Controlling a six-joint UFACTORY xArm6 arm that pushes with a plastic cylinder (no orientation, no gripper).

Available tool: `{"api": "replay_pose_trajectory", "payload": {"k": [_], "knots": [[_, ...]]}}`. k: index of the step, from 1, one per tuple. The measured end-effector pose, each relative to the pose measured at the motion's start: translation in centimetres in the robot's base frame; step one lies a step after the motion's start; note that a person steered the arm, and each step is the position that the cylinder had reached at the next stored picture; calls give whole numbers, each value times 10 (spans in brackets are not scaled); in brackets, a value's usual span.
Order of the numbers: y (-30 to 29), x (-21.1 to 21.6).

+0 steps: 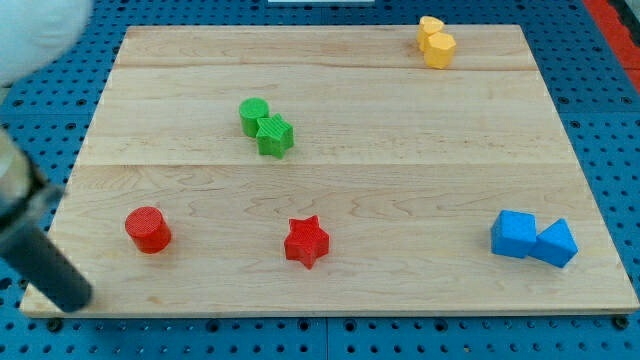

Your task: Move the red circle into the red star

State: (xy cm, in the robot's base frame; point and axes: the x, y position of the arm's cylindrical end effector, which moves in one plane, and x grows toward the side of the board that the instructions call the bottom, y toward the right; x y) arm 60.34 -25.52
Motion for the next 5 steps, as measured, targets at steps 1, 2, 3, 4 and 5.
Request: {"api": "replay_pose_trajectory", "payload": {"k": [1,2,3,4,5], "knots": [[11,-39],[81,-83],[149,-79],[161,-78],[156,-99]]}}
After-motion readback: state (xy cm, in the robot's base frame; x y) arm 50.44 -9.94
